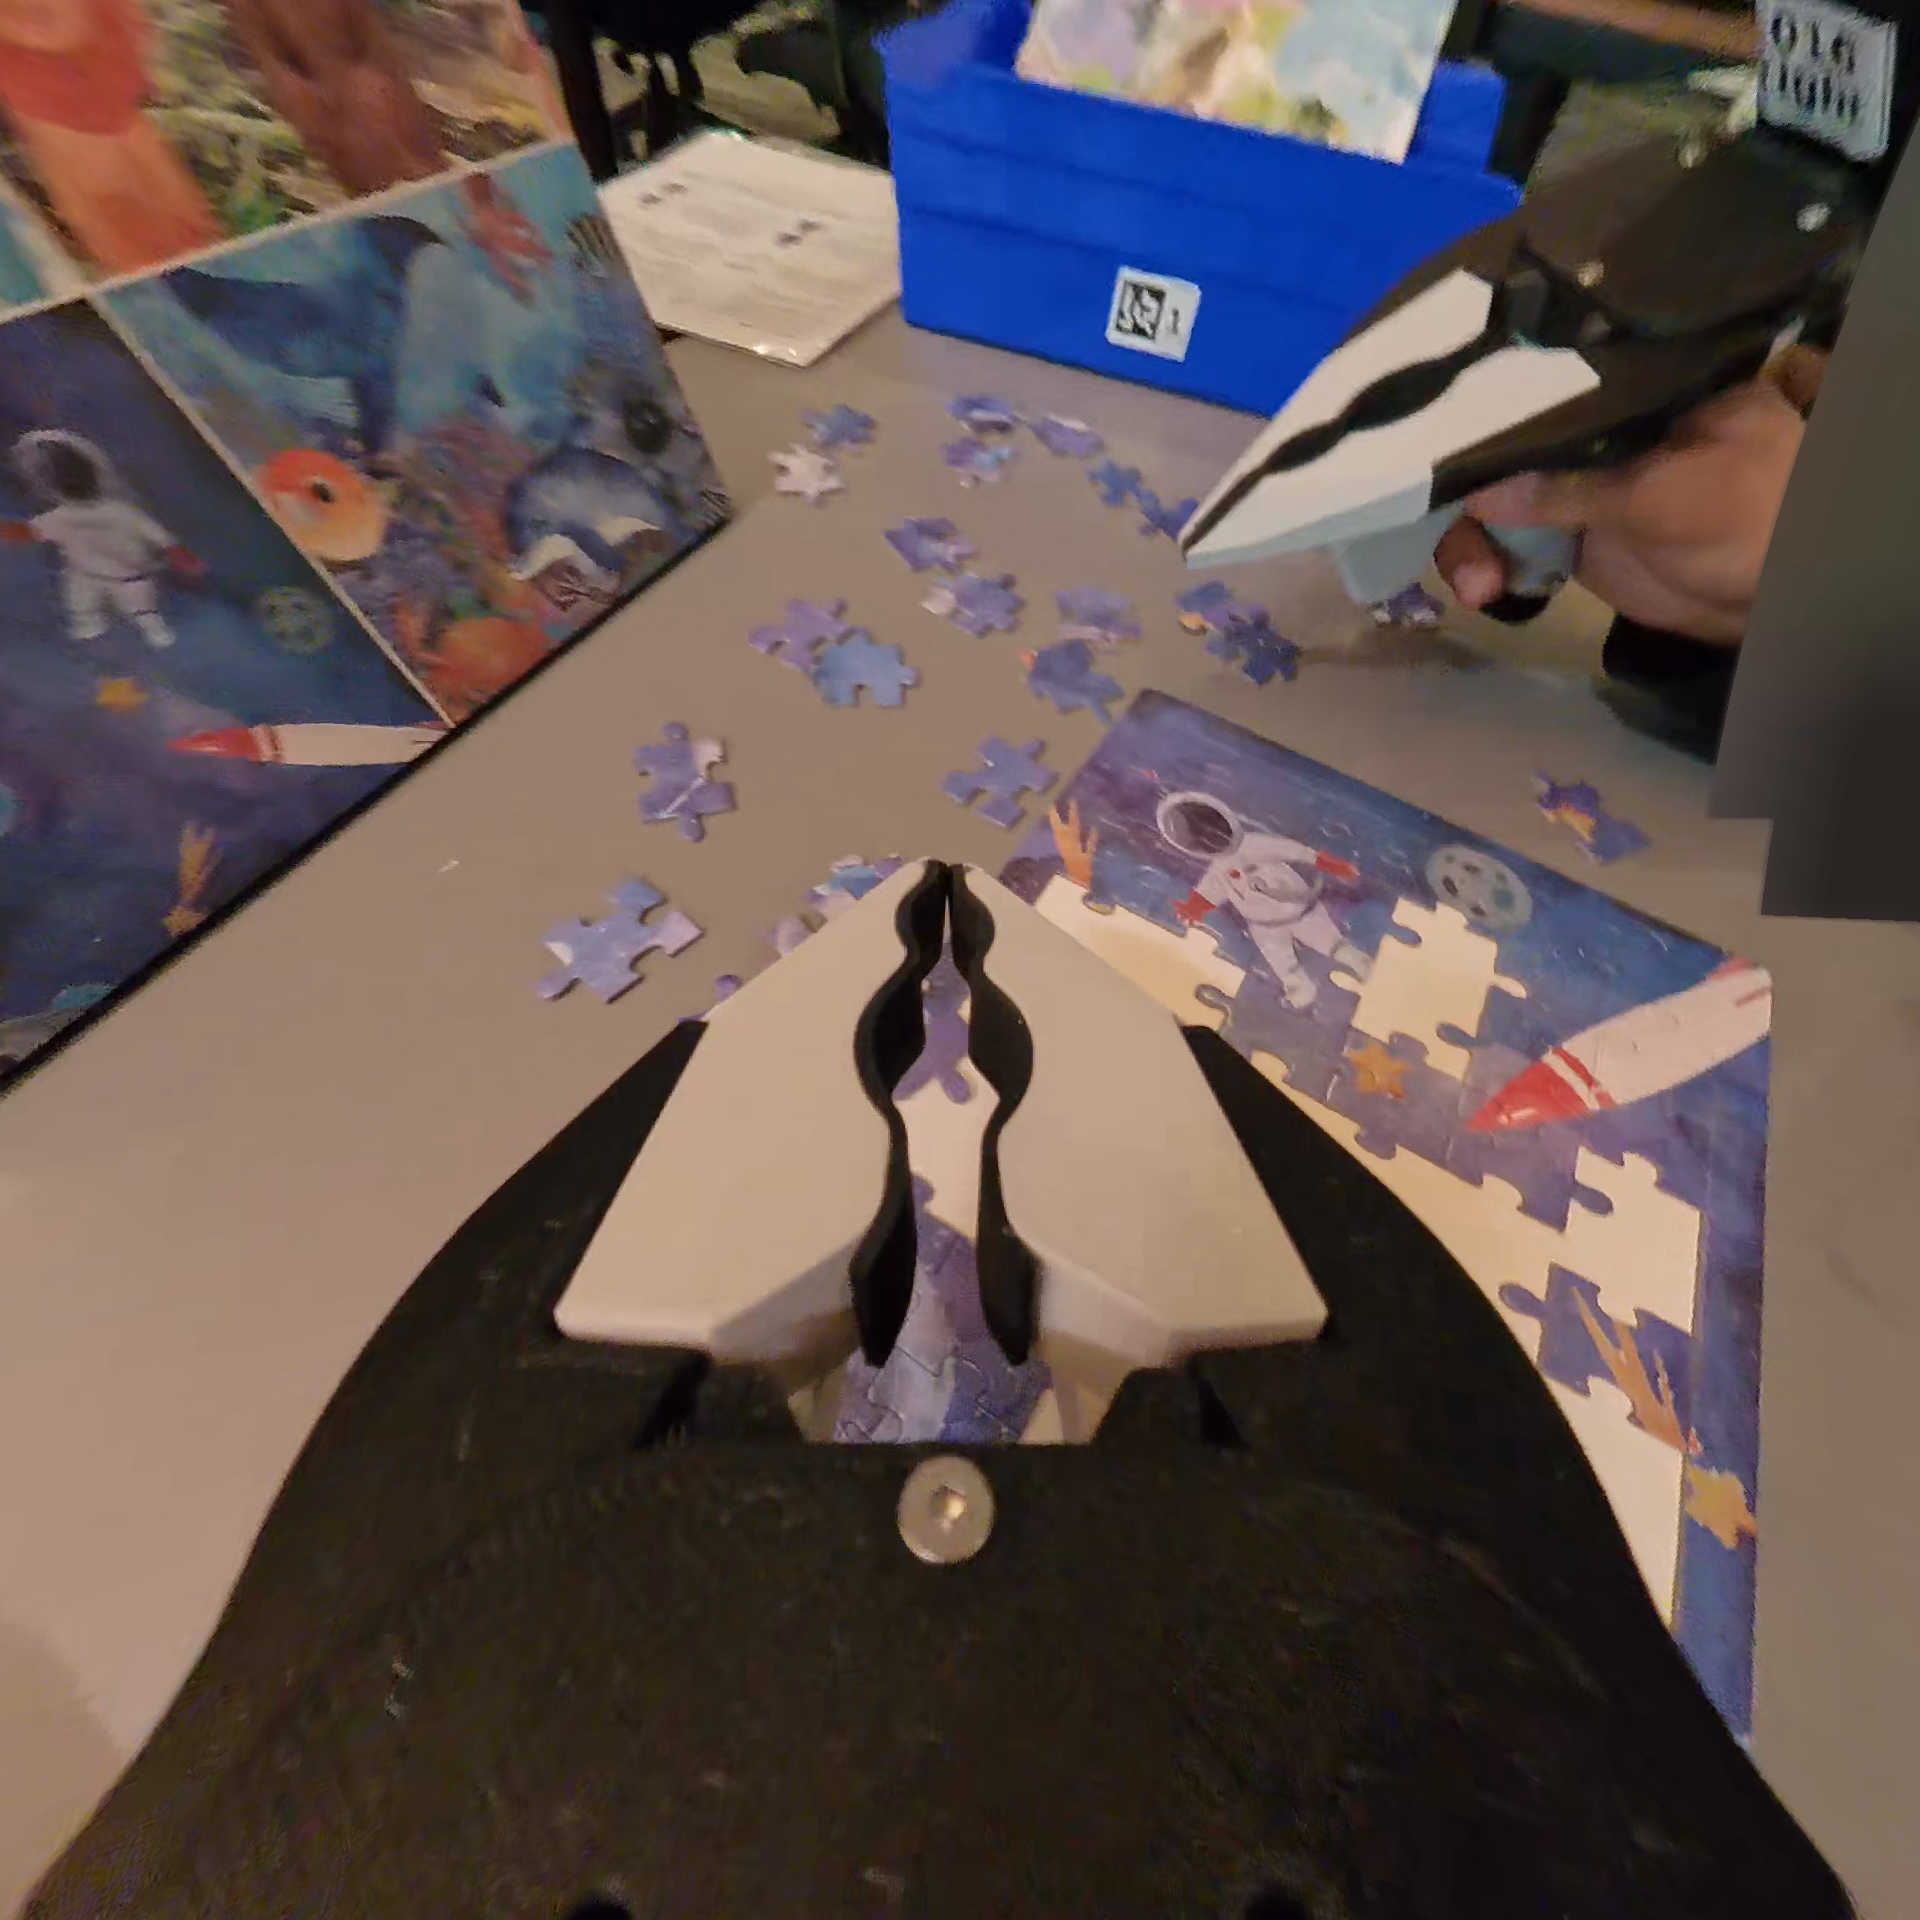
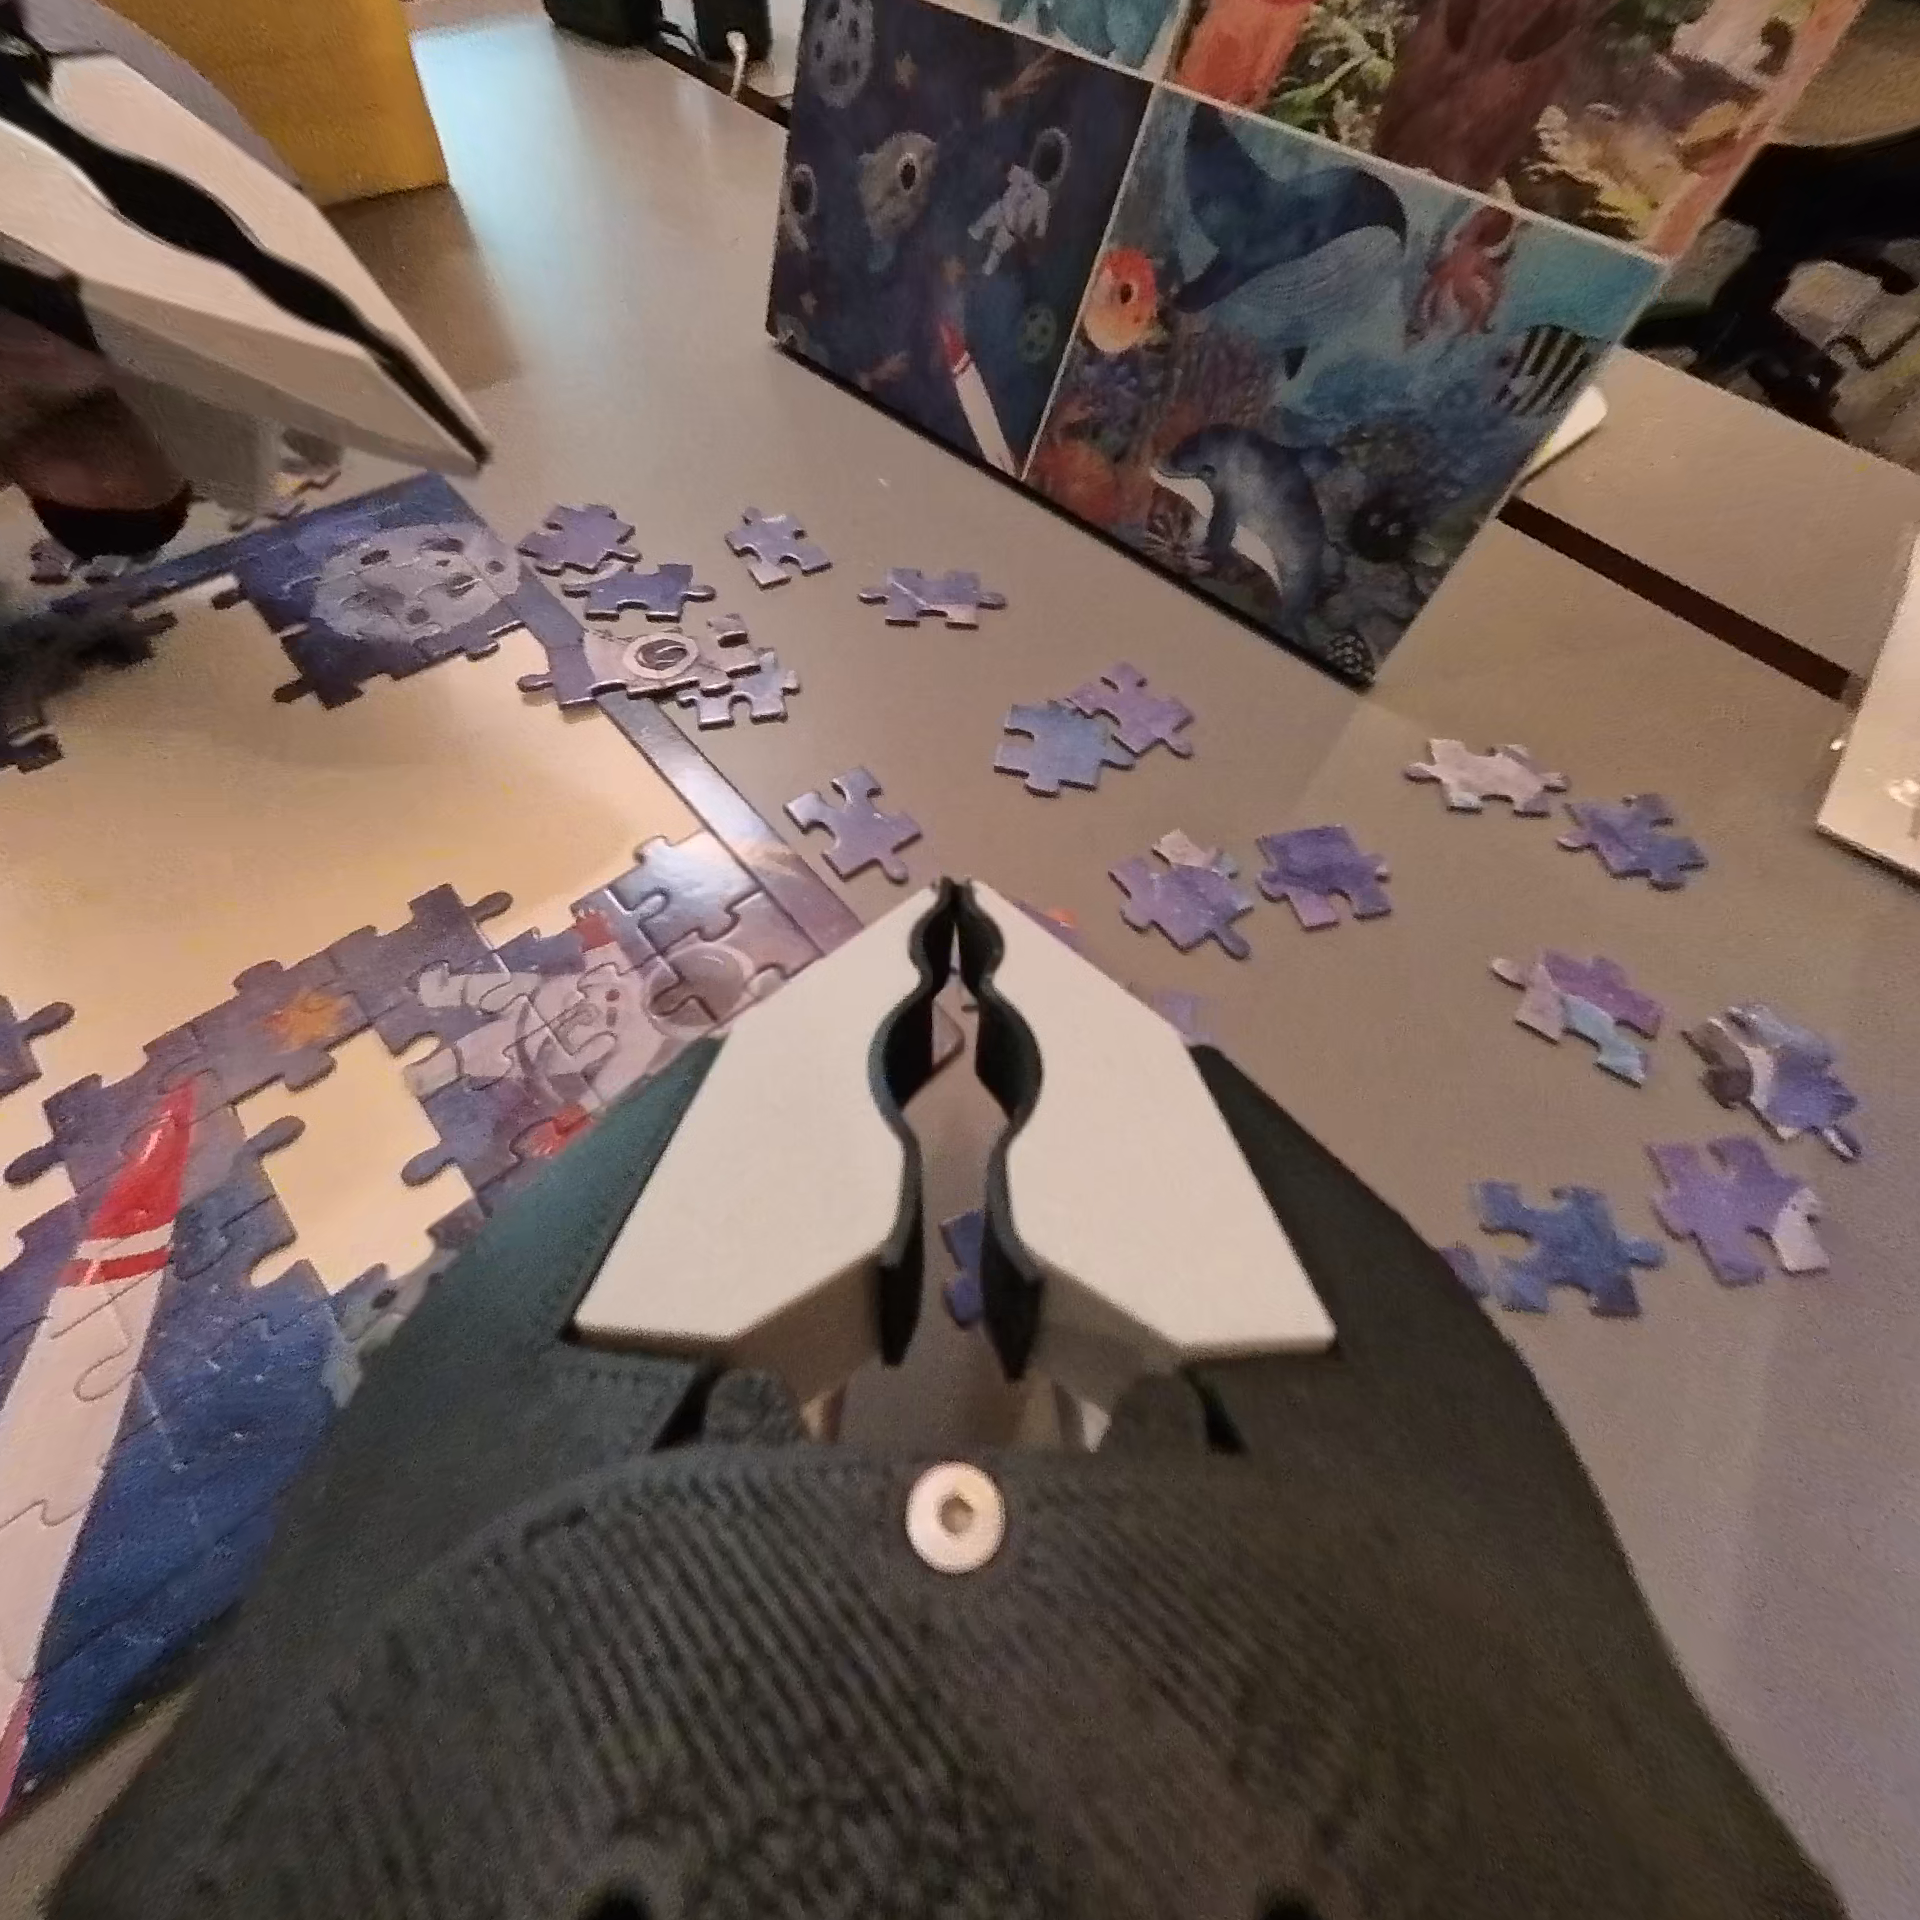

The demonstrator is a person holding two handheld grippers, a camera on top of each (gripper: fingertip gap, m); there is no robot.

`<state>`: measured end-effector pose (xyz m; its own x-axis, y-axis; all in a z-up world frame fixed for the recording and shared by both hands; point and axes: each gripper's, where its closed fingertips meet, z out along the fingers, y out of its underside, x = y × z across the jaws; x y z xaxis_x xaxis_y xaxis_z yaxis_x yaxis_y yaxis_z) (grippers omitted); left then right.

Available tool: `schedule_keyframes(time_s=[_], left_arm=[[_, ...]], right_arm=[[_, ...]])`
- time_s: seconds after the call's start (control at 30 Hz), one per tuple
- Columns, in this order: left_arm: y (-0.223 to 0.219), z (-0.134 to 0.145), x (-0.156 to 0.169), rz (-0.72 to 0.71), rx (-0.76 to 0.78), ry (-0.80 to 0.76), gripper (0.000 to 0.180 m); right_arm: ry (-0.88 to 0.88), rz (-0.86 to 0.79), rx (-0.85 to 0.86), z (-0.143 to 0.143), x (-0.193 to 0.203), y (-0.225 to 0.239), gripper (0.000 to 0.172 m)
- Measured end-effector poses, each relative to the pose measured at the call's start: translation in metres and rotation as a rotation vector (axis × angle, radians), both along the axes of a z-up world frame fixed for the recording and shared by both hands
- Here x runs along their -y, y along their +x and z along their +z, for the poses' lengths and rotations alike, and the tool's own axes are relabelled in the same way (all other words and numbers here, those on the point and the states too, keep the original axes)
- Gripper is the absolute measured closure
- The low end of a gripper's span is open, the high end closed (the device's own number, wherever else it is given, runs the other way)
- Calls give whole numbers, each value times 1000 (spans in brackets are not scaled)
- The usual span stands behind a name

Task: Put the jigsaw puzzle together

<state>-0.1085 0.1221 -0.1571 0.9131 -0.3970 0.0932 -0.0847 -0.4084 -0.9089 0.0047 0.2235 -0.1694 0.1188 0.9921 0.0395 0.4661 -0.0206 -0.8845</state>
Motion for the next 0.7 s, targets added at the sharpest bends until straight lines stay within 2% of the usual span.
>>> schedule_keyframes(time_s=[0.2, 0.7], left_arm=[[-14, 3, -4, 65, -12, 28, 180], [-14, 11, -4, 70, -26, 85, 180]], right_arm=[[-45, -41, -59, 9, -11, 6, 172], [-53, -50, -114, 19, -13, 9, 172]])
